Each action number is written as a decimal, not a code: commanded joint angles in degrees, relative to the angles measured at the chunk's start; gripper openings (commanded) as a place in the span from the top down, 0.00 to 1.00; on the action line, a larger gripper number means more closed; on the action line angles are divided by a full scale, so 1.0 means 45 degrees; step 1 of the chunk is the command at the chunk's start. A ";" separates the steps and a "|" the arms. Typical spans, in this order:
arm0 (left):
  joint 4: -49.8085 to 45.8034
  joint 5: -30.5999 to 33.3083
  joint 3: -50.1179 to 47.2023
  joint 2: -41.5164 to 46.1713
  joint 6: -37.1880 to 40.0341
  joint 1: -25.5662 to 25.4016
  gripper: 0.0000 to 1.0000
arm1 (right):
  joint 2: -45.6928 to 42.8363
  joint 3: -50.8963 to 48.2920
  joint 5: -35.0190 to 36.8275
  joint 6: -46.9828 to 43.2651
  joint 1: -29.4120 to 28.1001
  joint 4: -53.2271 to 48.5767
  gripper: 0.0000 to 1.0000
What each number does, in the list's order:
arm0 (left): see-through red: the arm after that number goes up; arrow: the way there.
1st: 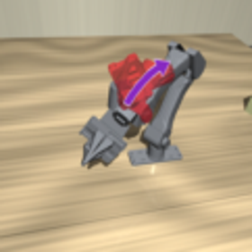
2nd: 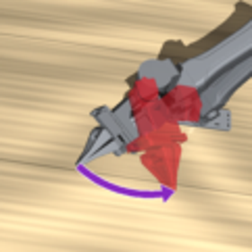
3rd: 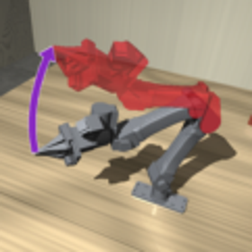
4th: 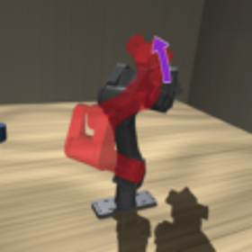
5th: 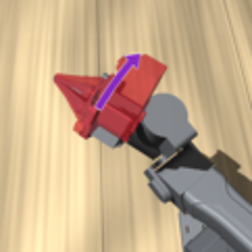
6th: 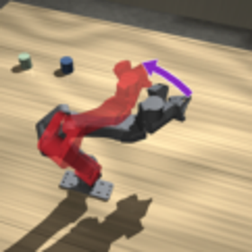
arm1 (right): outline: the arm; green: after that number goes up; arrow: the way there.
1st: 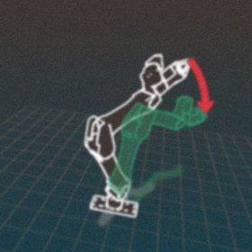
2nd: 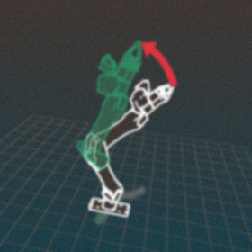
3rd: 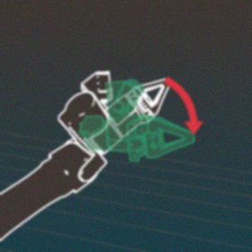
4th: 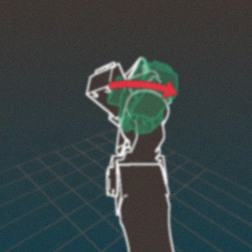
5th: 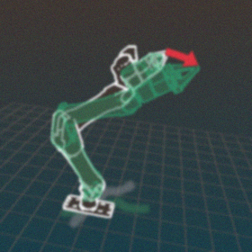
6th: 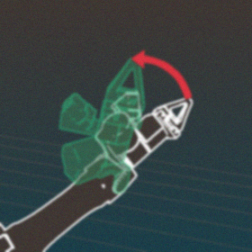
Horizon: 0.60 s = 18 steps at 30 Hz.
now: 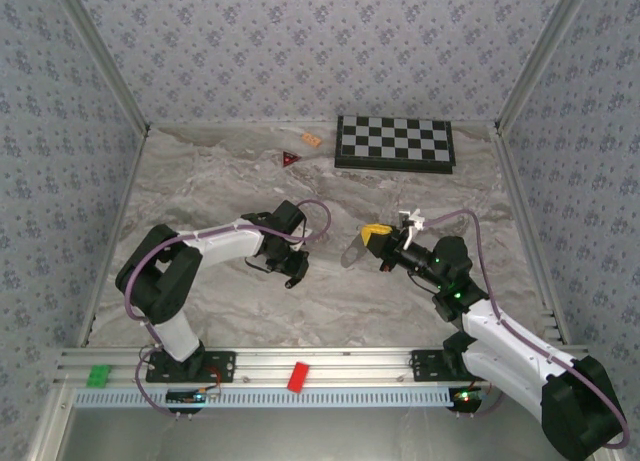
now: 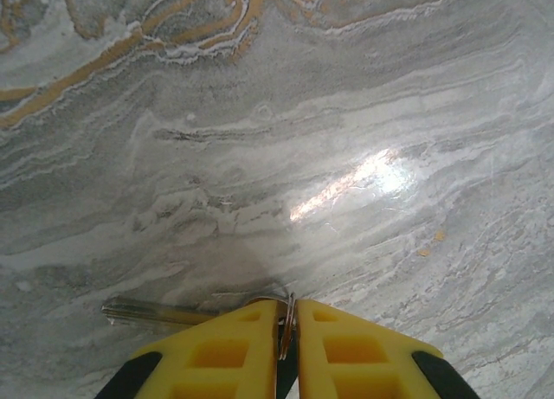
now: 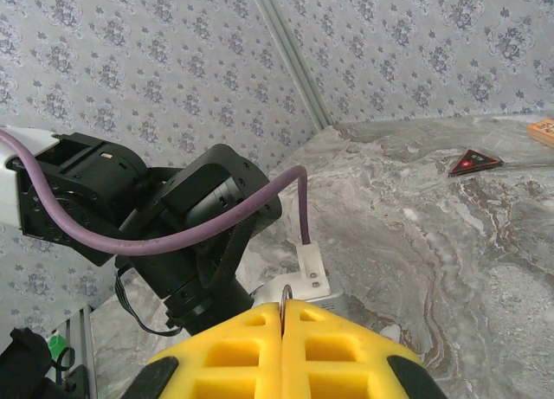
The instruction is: Put the keys on the keyring
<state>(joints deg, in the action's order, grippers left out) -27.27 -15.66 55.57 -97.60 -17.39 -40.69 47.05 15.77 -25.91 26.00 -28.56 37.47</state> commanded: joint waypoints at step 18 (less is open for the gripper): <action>0.0402 0.2223 0.0152 0.2194 -0.0045 -0.0761 1.00 | 0.0031 -0.0006 0.0084 -0.0500 -0.0079 0.0344 1.00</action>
<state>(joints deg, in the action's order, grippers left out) -26.89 -10.66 55.57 -92.07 -17.58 -42.98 47.31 15.77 -25.87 25.41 -28.56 37.45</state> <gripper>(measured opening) 0.058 0.037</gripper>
